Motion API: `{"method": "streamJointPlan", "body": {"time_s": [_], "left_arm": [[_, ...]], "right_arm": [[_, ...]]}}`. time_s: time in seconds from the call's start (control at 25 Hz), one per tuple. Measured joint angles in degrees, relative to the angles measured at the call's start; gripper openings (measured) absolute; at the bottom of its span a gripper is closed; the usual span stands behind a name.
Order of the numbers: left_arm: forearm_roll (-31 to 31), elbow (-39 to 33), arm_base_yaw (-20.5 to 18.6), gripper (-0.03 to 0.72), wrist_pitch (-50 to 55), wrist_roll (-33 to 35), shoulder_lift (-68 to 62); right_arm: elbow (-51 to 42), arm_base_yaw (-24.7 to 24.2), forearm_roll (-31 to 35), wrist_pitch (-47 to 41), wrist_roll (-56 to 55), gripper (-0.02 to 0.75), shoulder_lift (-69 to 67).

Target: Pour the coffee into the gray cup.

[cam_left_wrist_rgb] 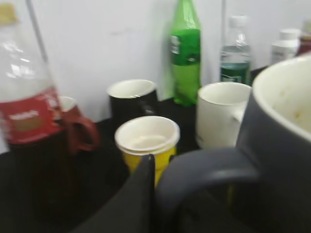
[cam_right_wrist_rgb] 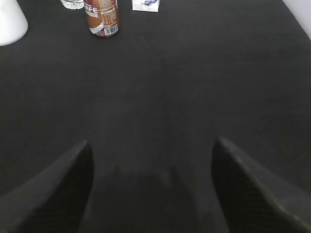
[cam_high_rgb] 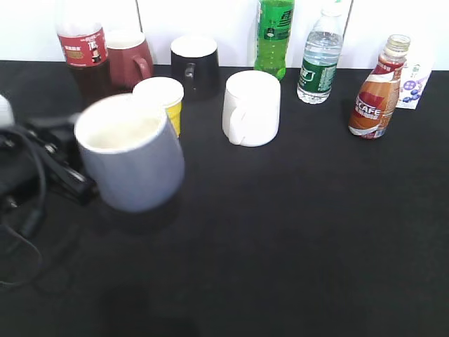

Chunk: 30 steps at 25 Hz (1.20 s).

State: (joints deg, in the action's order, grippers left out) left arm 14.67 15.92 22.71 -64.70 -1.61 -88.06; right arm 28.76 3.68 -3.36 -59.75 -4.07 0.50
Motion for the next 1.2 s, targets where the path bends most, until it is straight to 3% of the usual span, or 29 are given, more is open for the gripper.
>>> {"method": "streamJointPlan", "body": {"time_s": [0.12,0.2,0.44,0.64,0.8,0.88,1.0,1.2], "left_arm": [[0.22,0.0,0.0,0.048,-1.22,0.0,-3.2],[0.21,0.0,0.0,0.048,-1.46,0.0,-3.87],[0.22,0.0,0.0,0.048,-1.71,0.0,-3.86],[0.63,0.0,0.0,0.048,-1.75,0.0,-3.86],[0.75,0.0,0.0,0.048,-1.75,0.0,-3.86],[0.75,0.0,0.0,0.048,-1.75,0.0,-3.86],[0.77,0.0,0.0,0.048,-1.75,0.0,-3.86],[0.77,0.0,0.0,0.048,-1.75,0.0,-3.86]], "right_arm": [[0.31,0.0,0.0,0.72,0.0,0.59,0.0],[0.96,0.0,0.0,7.5,0.0,0.59,0.0],[-7.49,0.0,0.0,46.5,0.0,0.59,-19.08],[-11.33,0.0,-0.52,85.08,0.0,0.59,-50.57],[-11.44,0.0,-0.57,110.21,0.0,0.59,-76.6],[-11.13,0.0,-0.78,115.84,0.0,0.59,-86.78],[-7.13,1.78,-0.87,117.17,2.74,0.59,-96.22],[-1.69,5.59,7.54,117.65,6.17,0.603,-102.2]]}}
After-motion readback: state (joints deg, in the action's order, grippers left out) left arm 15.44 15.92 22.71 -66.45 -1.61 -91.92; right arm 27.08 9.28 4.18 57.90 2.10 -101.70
